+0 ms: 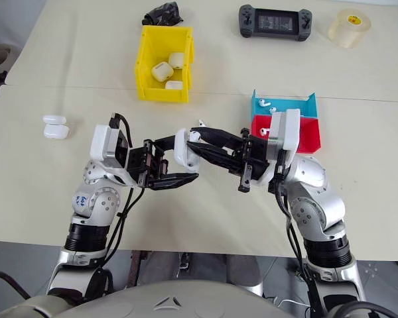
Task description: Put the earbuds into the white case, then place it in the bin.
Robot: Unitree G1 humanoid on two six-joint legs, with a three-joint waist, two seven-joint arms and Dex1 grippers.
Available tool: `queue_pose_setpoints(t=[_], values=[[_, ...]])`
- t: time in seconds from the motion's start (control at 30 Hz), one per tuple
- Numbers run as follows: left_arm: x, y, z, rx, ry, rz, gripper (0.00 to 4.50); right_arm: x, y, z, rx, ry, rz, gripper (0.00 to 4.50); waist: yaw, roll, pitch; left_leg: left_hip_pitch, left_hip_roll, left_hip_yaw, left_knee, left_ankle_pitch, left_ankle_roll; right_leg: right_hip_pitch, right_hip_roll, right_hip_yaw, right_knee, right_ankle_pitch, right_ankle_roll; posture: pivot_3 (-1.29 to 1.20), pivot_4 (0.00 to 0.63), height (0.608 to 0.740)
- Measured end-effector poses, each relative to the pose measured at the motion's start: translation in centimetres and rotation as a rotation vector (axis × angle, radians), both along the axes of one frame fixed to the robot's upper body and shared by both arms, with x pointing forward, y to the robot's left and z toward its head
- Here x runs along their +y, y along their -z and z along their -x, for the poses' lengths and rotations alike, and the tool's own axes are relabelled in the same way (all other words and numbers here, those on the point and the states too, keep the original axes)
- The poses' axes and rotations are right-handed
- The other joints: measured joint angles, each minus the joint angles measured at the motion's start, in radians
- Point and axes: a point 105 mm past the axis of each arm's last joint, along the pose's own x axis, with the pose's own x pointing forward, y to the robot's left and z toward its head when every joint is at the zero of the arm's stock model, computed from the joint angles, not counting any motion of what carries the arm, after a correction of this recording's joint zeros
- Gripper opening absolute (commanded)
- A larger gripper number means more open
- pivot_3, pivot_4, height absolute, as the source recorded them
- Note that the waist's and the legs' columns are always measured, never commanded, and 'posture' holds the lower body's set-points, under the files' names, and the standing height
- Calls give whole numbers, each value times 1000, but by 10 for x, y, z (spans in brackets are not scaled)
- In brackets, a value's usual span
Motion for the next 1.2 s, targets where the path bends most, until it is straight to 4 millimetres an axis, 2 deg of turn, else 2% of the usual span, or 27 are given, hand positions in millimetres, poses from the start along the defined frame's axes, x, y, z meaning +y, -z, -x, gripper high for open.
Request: queue_pose_setpoints(t=[0.17, 0.37, 0.43, 0.53, 0.57, 0.67, 0.7, 0.77, 0.9, 0.97, 1.07, 1.2], values=[[7, -6, -4, -35, -45, 23, 2773, -5, 2, -2, 51, -12, 21, 2428, 1, 0, 0, 0, 0, 0, 0, 0, 0, 0, 0, 0, 0, 0, 0, 0, 150, 740], [5, -11, -3, -62, -48, 41, 2773, -9, 4, 0, 45, -30, 79, 4418, 1, 0, 0, 0, 0, 0, 0, 0, 0, 0, 0, 0, 0, 0, 0, 0, 150, 740], [5, -9, -2, -66, -48, 41, 2773, -21, 2, -4, 14, 3, 122, 4490, 2, 0, 0, 0, 0, 0, 0, 0, 0, 0, 0, 0, -1, 0, 0, 0, 150, 740], [9, -4, 1, -62, -58, 34, 2773, -50, 5, -16, -15, 101, 204, 4490, 4, 0, 0, 0, 0, 0, 0, 0, 1, 1, 0, 0, -2, 0, 0, 0, 150, 740], [10, -1, 2, -62, -59, 31, 2773, -62, 8, -20, -15, 136, 239, 4490, 5, 0, 0, 0, 0, 0, 0, -1, 1, 1, 0, 0, -2, 0, 0, 0, 150, 740], [17, 10, 11, -64, -61, 0, 2773, -115, 26, -33, 11, 262, 405, 4490, 7, -1, 0, 0, 0, 0, -1, -1, 2, 1, 0, 0, -3, 0, 0, 0, 150, 740], [17, 11, 12, -68, -62, -2, 2773, -125, 30, -35, 17, 287, 434, 4490, 7, -1, 0, 0, 0, 1, -1, -1, 1, 1, 0, 0, -3, 0, 0, 0, 150, 740], [16, 9, 15, -88, -59, 3, 2773, -138, 34, -39, 5, 318, 458, 4490, 4, -1, 1, 0, 0, 1, 0, -1, 1, 1, 0, 0, -2, 0, 0, 0, 150, 740], [17, 12, 22, -103, -59, 7, 2773, -169, 38, -60, 1, 429, 526, 4490, -3, -1, 1, 2, 2, 5, -1, 0, 0, 1, 1, 1, -1, 0, 0, 0, 150, 740], [16, 15, 25, -96, -53, 7, 2773, -174, 35, -65, -17, 445, 576, 4490, 0, -1, 1, 2, 3, 4, -1, 1, 0, 1, 1, 1, -1, 0, 0, 0, 150, 740], [11, 16, 28, -98, -38, 10, 2773, -166, 27, -83, -8, 445, 672, 4490, -5, 0, 1, 2, 3, 6, 0, 1, -1, 1, 1, 2, -1, 0, 0, 0, 150, 740], [6, 14, 30, -105, -29, 37, 2773, -157, 7, -110, -13, 487, 796, 4490, -1, 1, 1, 2, 3, 5, -1, 1, -2, 1, 1, 1, -1, 0, 0, 0, 150, 740]])
